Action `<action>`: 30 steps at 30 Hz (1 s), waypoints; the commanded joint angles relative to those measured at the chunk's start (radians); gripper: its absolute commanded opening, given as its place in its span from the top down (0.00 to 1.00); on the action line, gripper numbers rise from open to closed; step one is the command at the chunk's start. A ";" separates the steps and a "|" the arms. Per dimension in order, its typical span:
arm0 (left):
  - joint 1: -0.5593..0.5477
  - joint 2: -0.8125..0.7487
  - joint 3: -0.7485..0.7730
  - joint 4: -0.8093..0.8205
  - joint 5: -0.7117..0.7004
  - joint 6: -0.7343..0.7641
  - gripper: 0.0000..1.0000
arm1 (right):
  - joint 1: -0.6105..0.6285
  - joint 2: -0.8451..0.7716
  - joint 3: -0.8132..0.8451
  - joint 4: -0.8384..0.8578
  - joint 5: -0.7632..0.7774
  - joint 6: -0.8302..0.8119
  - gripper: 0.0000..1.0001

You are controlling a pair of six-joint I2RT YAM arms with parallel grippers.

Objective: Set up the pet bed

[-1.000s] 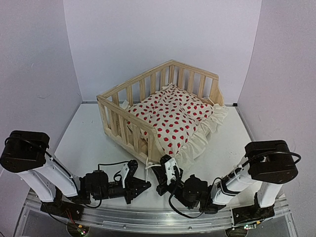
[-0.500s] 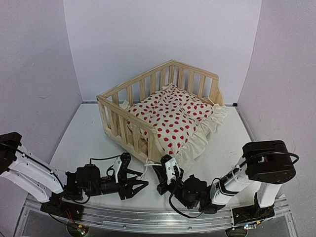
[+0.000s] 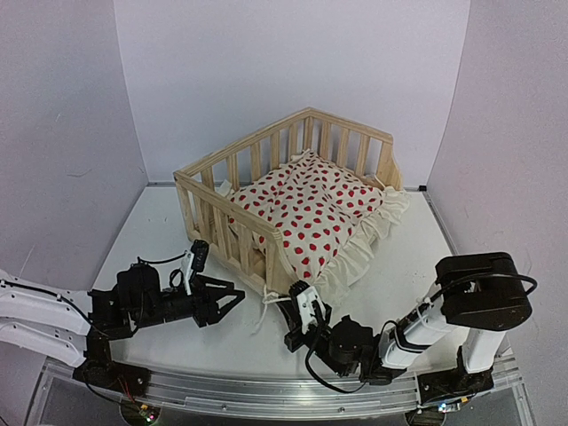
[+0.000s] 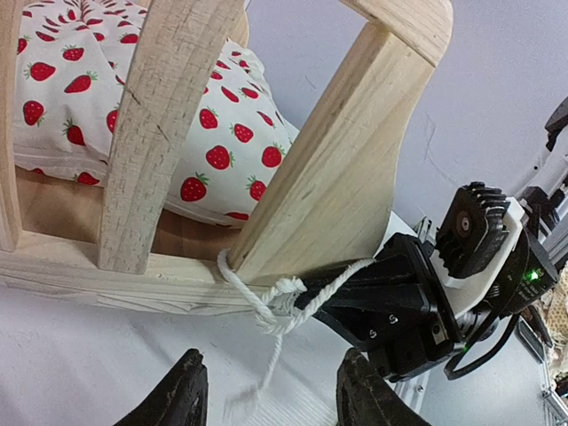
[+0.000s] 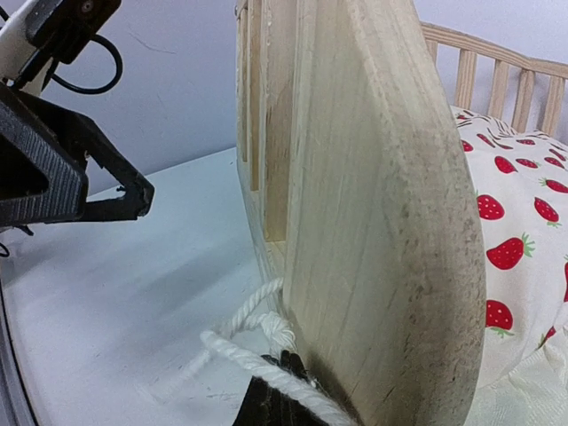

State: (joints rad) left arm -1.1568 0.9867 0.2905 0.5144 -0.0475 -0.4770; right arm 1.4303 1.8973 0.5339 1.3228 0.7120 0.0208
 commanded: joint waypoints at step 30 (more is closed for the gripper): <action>0.059 0.368 0.277 -0.031 0.173 0.647 0.85 | -0.010 -0.050 -0.004 0.055 -0.024 -0.052 1.00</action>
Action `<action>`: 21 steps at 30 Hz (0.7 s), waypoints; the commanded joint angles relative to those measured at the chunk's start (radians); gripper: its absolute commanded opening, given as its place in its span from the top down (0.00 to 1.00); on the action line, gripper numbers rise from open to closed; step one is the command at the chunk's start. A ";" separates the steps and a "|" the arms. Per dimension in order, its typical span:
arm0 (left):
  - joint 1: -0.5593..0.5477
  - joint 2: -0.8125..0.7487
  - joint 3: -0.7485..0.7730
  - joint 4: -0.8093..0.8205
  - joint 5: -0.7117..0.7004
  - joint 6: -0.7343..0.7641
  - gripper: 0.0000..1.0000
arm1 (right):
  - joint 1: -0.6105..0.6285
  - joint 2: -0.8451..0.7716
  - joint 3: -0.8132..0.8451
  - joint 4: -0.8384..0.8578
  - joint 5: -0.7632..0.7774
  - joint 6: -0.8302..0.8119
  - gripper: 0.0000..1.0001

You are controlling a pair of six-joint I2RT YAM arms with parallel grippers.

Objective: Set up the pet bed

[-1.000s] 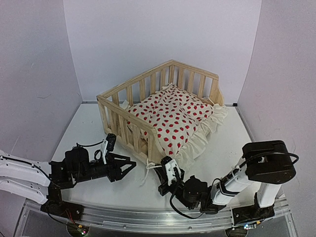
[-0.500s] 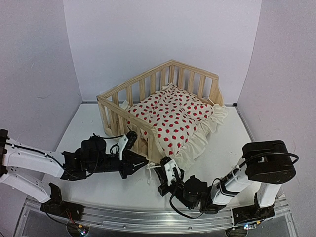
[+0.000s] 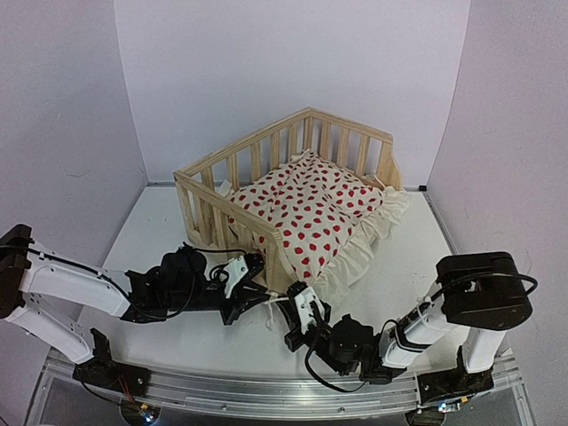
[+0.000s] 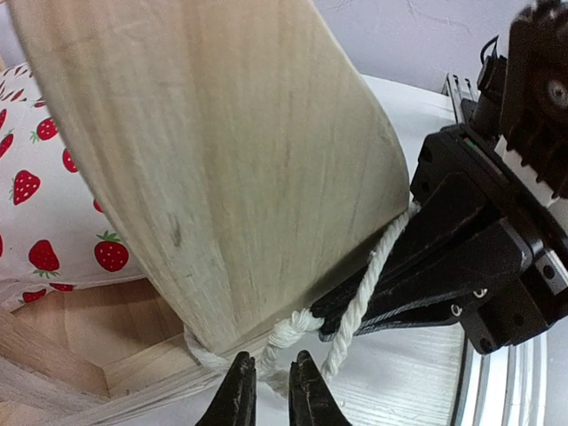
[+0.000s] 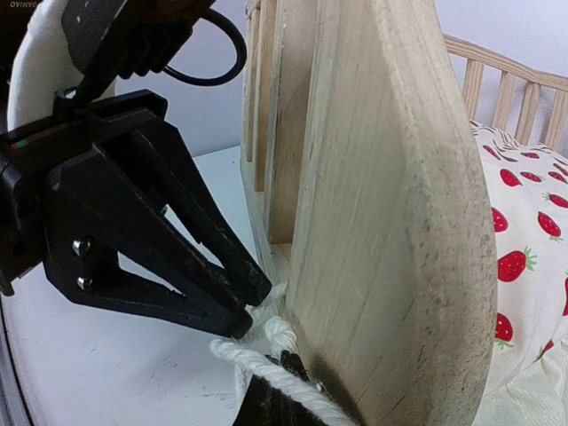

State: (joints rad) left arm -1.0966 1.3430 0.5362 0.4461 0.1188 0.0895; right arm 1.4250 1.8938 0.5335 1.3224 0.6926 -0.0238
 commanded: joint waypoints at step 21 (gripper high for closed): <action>-0.063 0.053 0.084 0.045 -0.070 0.206 0.76 | -0.011 -0.045 0.002 0.054 -0.046 -0.004 1.00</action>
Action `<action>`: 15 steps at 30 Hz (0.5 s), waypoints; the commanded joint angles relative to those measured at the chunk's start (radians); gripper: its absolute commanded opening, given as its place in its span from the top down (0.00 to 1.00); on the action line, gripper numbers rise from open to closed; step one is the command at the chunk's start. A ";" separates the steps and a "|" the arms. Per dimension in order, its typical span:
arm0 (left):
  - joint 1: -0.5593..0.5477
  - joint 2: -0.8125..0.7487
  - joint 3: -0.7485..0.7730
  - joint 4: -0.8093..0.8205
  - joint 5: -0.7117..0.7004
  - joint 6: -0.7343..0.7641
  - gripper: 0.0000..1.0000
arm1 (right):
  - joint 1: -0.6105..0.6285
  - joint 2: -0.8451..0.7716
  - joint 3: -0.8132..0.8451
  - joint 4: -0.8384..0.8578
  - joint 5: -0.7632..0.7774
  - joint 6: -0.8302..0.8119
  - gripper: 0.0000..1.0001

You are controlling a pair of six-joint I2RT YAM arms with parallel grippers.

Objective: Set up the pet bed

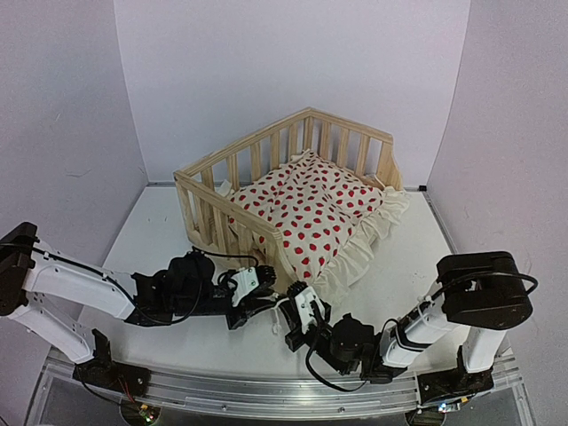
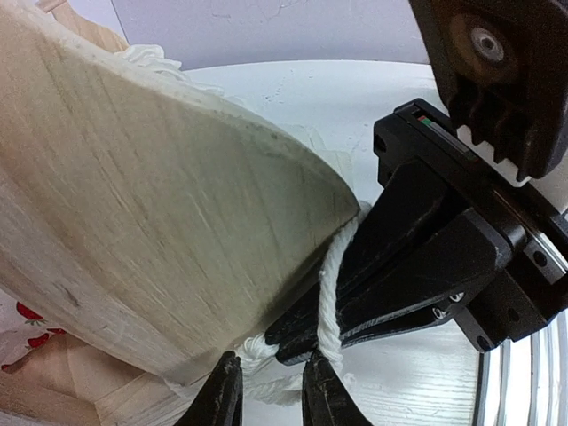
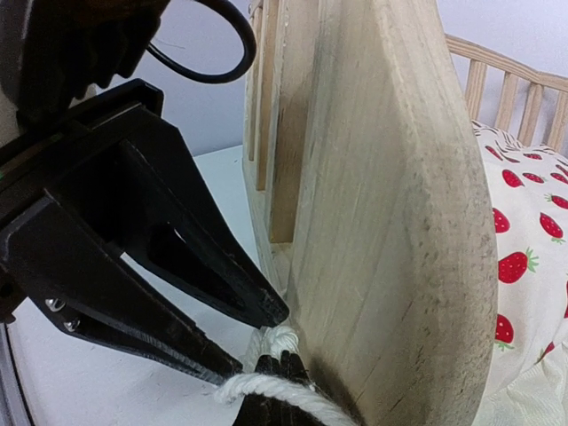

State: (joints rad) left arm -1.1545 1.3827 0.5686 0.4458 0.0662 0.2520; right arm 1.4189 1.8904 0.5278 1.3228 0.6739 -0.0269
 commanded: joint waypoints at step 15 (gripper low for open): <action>-0.007 0.029 0.101 0.045 -0.136 0.011 0.74 | -0.006 -0.045 -0.004 0.054 -0.097 -0.002 1.00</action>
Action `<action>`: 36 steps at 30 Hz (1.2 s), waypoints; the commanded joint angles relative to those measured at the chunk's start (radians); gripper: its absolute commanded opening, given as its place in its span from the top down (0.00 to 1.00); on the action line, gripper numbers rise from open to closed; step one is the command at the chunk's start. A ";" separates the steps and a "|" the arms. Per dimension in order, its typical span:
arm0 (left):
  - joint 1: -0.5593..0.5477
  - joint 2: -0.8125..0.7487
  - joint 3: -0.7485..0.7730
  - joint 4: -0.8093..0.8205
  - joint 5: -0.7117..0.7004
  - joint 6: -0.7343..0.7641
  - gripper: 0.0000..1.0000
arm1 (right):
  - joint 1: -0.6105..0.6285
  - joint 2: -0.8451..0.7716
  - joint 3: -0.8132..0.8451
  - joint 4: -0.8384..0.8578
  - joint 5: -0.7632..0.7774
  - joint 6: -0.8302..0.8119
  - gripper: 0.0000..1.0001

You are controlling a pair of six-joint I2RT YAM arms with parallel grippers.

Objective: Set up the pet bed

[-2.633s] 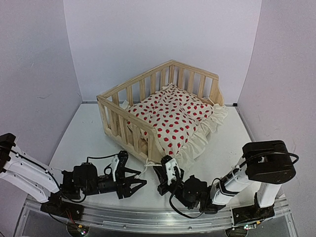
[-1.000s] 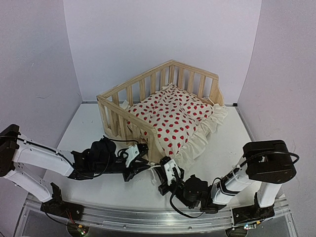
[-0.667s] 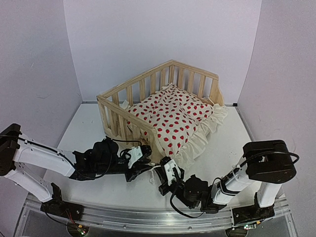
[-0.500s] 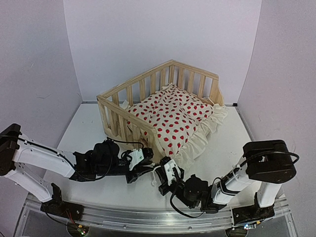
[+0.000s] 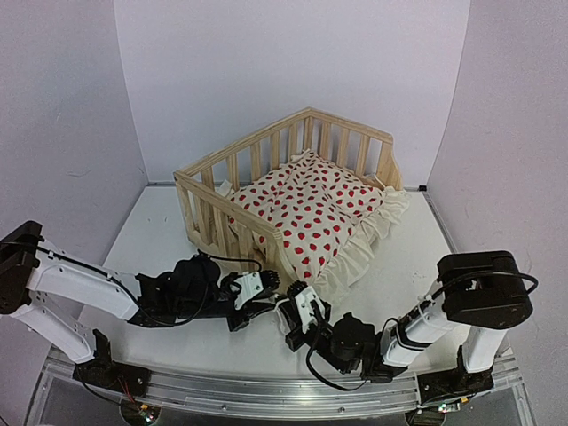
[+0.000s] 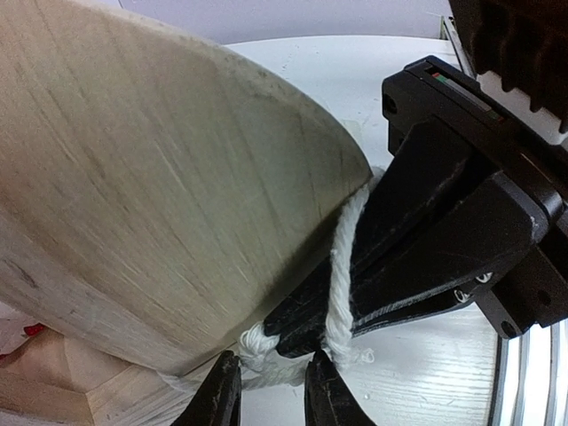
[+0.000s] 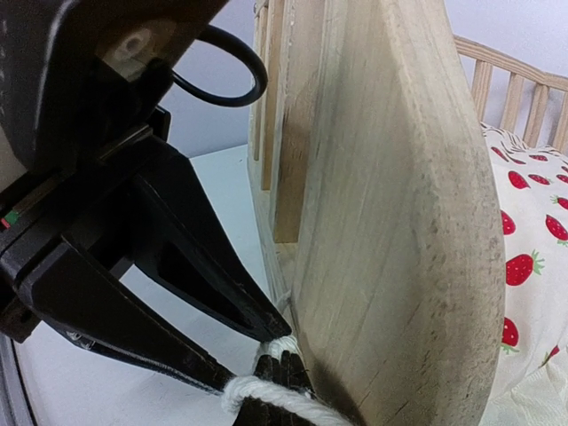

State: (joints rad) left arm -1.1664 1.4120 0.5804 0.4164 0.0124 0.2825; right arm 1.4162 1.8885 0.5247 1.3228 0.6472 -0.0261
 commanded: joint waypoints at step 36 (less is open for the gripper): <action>-0.044 -0.110 -0.033 0.138 -0.239 -0.100 0.70 | -0.003 -0.072 -0.018 0.055 0.104 -0.013 1.00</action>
State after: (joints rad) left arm -1.2079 1.3415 0.5522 0.4911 -0.1879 0.1646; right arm 1.4143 1.8576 0.4854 1.3369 0.6708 -0.0299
